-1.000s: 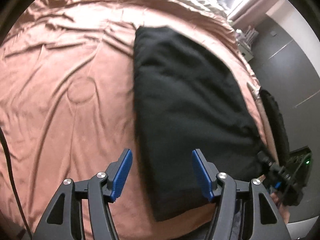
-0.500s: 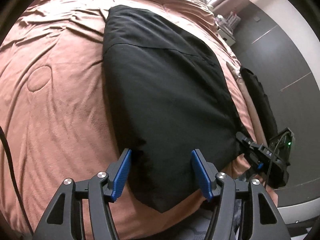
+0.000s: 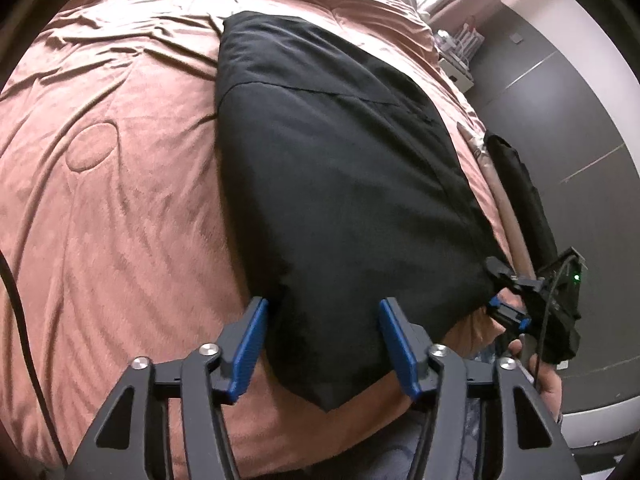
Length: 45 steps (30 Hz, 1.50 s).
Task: Fold large clothes
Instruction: 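Grasp the folded bundle's edge with the right tool and straighten it, then close both tools on the edge of the folded black jacket bundle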
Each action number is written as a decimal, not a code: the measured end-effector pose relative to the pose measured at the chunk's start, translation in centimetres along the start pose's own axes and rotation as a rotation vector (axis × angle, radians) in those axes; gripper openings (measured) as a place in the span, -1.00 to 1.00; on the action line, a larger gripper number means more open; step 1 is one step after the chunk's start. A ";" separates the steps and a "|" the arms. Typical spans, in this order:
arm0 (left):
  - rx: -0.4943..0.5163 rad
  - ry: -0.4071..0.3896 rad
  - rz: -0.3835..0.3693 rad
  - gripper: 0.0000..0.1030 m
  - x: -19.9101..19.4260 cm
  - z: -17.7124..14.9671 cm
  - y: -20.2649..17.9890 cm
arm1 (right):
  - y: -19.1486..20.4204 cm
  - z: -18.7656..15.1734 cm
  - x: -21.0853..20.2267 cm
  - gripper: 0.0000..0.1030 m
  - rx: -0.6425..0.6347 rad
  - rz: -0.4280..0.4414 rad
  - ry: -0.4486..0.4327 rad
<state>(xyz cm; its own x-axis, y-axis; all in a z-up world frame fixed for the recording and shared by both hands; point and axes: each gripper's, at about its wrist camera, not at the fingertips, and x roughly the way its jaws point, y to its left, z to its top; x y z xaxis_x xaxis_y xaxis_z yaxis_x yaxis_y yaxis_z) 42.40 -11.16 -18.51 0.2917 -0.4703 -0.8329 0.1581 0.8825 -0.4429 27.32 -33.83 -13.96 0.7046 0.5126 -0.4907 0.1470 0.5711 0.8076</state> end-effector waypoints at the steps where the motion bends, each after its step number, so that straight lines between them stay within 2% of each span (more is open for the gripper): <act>1: 0.002 0.000 0.003 0.00 0.0 -0.1 -0.1 | 0.0 0.1 -0.1 -0.20 -0.003 -0.005 -0.007; 2: 0.001 0.000 0.001 -0.09 -0.1 -0.2 0.1 | -0.1 0.2 -0.2 -0.40 -0.009 0.003 -0.004; 7: -0.049 -0.005 -0.038 -0.41 -0.8 -0.3 1.4 | 0.5 -0.4 -0.6 -0.56 -0.011 0.032 0.010; 17: -0.025 -0.039 -0.013 -0.65 -3.5 -1.1 2.5 | 1.5 -2.7 0.0 -0.57 -0.036 0.074 0.071; 23: -0.015 -0.039 -0.010 -0.68 -5.4 -2.4 3.6 | 1.6 -4.6 0.3 -0.57 -0.073 0.108 0.143; 25: -0.006 -0.034 -0.009 -0.67 -5.9 -2.9 3.7 | 1.5 -4.3 0.3 -0.57 -0.084 0.101 0.156; 27: -0.003 -0.024 -0.012 -0.66 -5.8 -3.0 3.8 | 1.3 -3.4 -0.1 -0.46 -0.107 0.069 0.145; 29: -0.011 -0.012 -0.016 -0.64 -5.5 -2.5 4.0 | 1.1 -2.1 -0.4 0.07 -0.111 0.036 0.128; 30: -0.016 -0.006 -0.025 -0.63 -5.4 -2.0 4.3 | 1.0 -1.2 -0.7 0.21 -0.112 0.019 0.107; 31: -0.021 -0.005 -0.030 -0.49 -5.2 -1.8 4.4 | 1.0 -0.4 -0.9 0.35 -0.117 0.015 0.087; 32: -0.031 -0.007 -0.039 -0.31 -5.1 -1.4 4.7 | 0.9 0.9 -1.0 0.36 -0.120 0.024 0.073; 34: -0.044 -0.024 -0.049 -0.13 -5.0 -0.5 5.2 | 0.5 2.9 -0.8 0.36 -0.111 0.035 0.066; 39: -0.060 -0.026 -0.032 -0.11 -3.5 2.1 6.1 | 0.1 8.2 2.3 0.36 -0.091 0.038 0.079; 40: -0.065 -0.025 -0.031 -0.11 -3.2 2.5 6.3 | 0.2 9.1 3.1 0.38 -0.093 0.036 0.080; 42: -0.068 -0.026 -0.032 -0.11 -2.5 3.7 6.6 | 0.6 10.9 4.5 0.54 -0.109 0.026 0.084; 45: -0.079 -0.027 -0.041 -0.11 -1.8 5.3 7.0 | 1.3 12.9 6.7 0.55 -0.118 0.032 0.104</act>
<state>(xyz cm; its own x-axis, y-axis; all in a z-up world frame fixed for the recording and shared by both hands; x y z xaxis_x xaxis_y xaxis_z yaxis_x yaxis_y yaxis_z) 48.00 -4.19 -18.37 0.3119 -0.5051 -0.8047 0.0955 0.8593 -0.5024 41.17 -37.92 -11.95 0.6313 0.5914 -0.5017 0.0388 0.6220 0.7820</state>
